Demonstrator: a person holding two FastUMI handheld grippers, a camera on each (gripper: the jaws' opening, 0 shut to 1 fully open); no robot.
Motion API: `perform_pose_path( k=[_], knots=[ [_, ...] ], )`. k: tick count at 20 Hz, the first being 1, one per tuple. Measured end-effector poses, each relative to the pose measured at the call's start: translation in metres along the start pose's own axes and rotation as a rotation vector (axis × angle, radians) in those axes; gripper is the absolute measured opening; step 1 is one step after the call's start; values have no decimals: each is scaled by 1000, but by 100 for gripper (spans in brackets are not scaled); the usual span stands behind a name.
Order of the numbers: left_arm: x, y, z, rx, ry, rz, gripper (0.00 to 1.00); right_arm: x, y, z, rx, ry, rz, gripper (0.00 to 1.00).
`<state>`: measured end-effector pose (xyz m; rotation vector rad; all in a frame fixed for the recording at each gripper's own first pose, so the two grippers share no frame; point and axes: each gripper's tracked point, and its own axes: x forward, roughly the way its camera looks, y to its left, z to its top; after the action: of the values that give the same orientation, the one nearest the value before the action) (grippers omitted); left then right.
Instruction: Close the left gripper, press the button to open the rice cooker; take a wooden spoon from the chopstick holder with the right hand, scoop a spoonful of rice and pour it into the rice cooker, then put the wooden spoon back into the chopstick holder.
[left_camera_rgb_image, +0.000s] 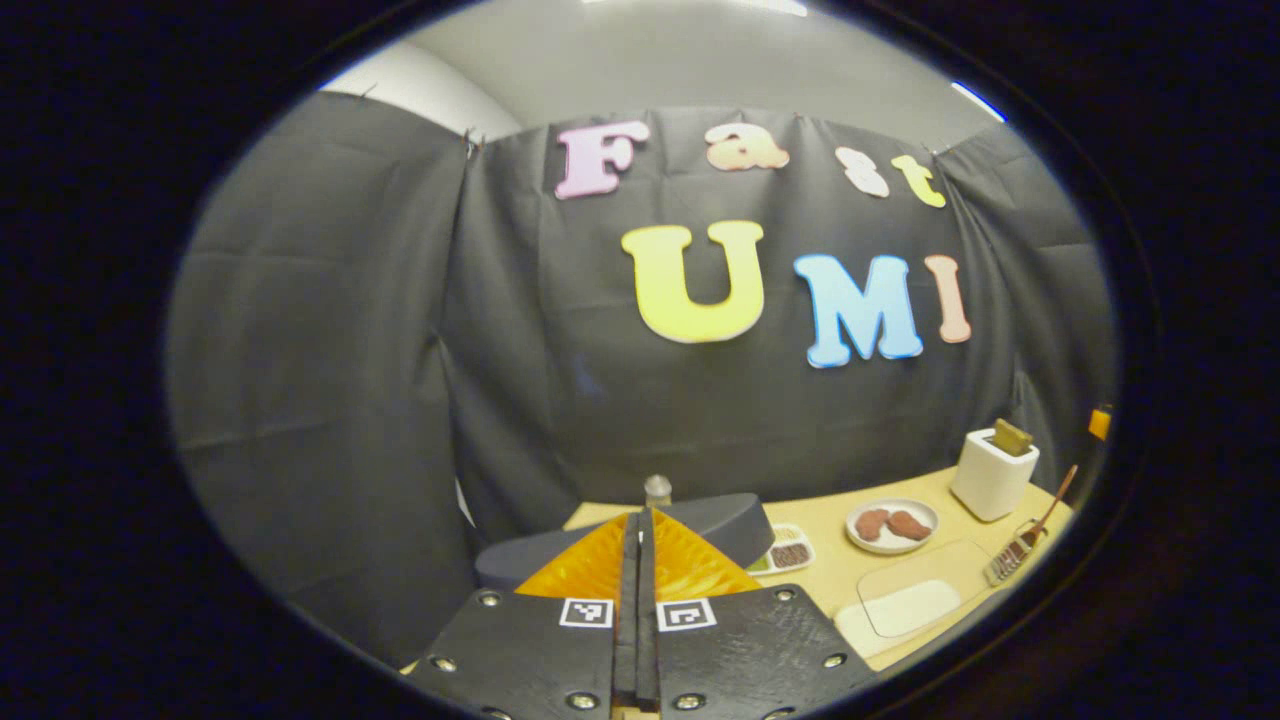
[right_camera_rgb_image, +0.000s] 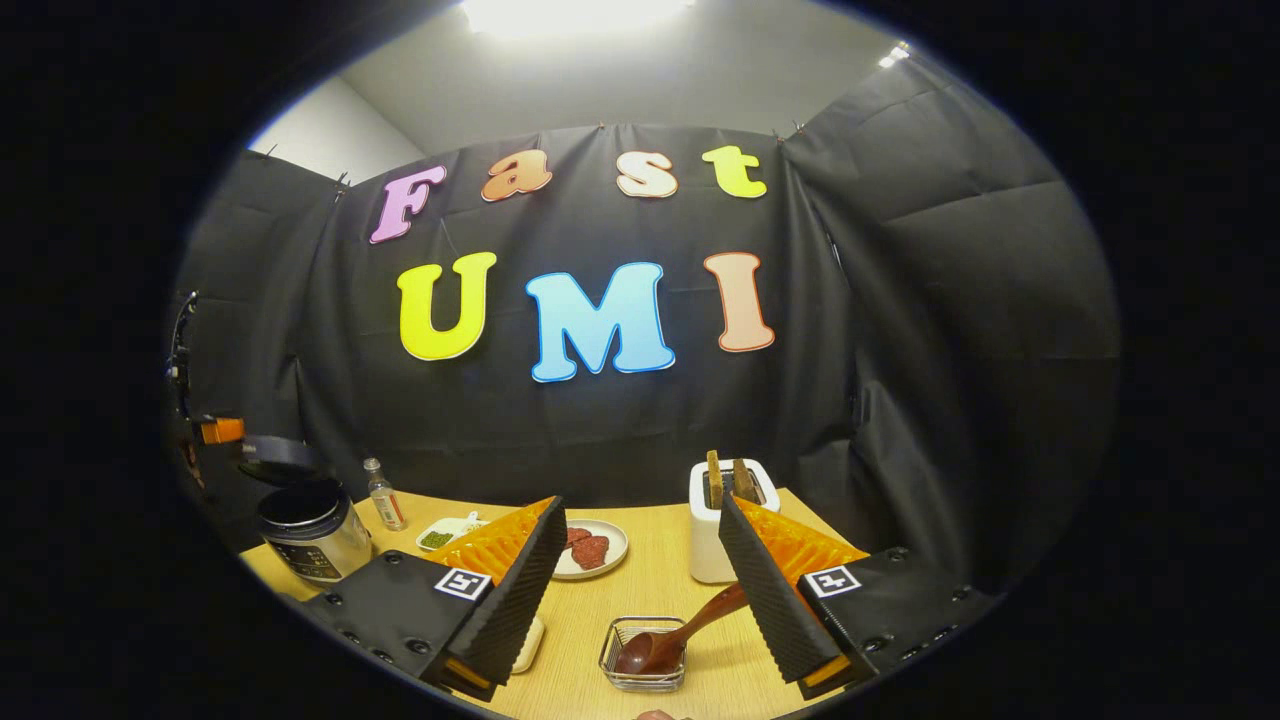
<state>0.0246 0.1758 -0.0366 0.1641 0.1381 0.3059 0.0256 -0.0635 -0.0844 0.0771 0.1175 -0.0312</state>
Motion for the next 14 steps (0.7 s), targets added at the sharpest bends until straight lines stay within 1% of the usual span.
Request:
perform_pose_path(
  k=[1,3,5,6,9,11,14],
  knots=[
    [-16,-6,13,-7,-41,-5,1,1,-1,1,1,-2,-5,98],
    [-36,-8,35,-35,-130,24,0,0,-1,0,7,-1,-5,98],
    [-57,-14,43,-70,-173,32,30,1,-1,-2,1,6,-5,98],
    [-63,-22,41,-88,-179,17,46,1,-2,-3,-7,9,-8,98],
    [-77,-37,38,-98,-167,-7,84,0,-12,-4,-11,16,-25,98],
    [-82,-46,35,-85,-163,-12,84,1,-19,-3,5,14,-33,98],
    [-86,-70,23,-89,-140,-48,84,1,-36,-5,34,26,-63,98]
  ],
)
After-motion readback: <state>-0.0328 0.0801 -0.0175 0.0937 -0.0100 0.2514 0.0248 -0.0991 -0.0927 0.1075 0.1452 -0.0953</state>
